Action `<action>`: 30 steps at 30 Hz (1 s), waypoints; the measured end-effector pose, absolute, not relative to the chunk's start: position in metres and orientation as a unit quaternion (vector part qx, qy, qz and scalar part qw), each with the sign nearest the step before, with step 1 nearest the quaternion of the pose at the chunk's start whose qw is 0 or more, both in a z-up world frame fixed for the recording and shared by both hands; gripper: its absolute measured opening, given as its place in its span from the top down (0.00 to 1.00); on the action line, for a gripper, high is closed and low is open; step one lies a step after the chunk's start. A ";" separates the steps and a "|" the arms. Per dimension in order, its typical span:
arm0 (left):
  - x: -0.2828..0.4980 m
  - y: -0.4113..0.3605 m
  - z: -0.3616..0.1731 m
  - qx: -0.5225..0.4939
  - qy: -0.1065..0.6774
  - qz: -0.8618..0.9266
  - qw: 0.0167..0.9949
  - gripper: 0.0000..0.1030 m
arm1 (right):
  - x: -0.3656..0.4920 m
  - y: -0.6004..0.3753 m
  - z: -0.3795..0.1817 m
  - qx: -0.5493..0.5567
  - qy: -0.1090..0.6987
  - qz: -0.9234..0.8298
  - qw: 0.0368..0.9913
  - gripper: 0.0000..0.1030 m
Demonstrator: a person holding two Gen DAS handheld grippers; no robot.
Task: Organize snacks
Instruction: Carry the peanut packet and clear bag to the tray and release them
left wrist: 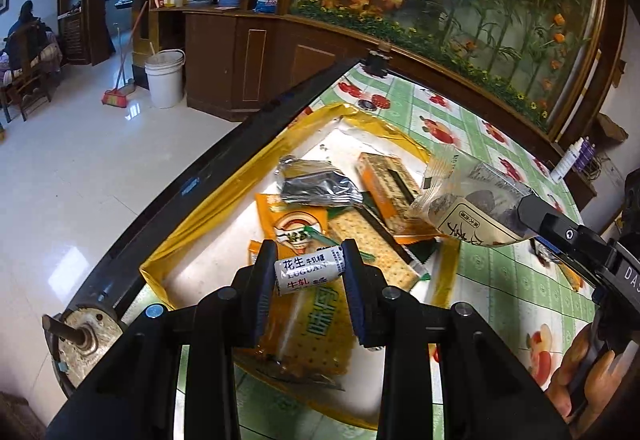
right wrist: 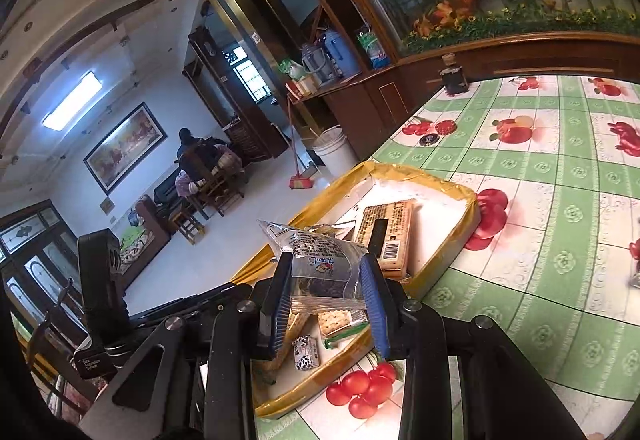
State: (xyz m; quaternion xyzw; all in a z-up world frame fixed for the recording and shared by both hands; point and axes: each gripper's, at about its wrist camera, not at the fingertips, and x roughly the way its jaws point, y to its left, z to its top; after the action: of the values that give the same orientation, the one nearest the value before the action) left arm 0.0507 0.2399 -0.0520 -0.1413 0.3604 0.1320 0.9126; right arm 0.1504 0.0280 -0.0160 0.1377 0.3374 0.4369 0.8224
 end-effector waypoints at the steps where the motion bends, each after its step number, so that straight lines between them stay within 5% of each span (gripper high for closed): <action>1: 0.052 0.241 -0.052 -0.140 0.360 0.135 0.912 0.71 | 0.152 0.031 -0.018 0.138 0.338 0.437 0.822 0.67; 25: 0.062 0.251 -0.071 -0.137 0.396 0.165 0.893 0.70 | 0.148 0.069 -0.045 0.090 0.353 0.434 0.824 0.60; 28: 0.060 0.248 -0.069 -0.131 0.396 0.168 0.893 0.59 | 0.143 0.067 -0.043 0.086 0.350 0.429 0.828 0.47; 30: 0.057 0.246 -0.067 -0.128 0.392 0.171 0.895 0.41 | 0.139 0.064 -0.041 0.084 0.347 0.429 0.829 0.42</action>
State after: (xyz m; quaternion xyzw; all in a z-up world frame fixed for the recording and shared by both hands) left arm 0.0569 0.2456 -0.0670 -0.1282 0.3922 0.1712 0.8947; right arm 0.1386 0.0645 -0.0412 0.0844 0.3474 0.4294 0.8293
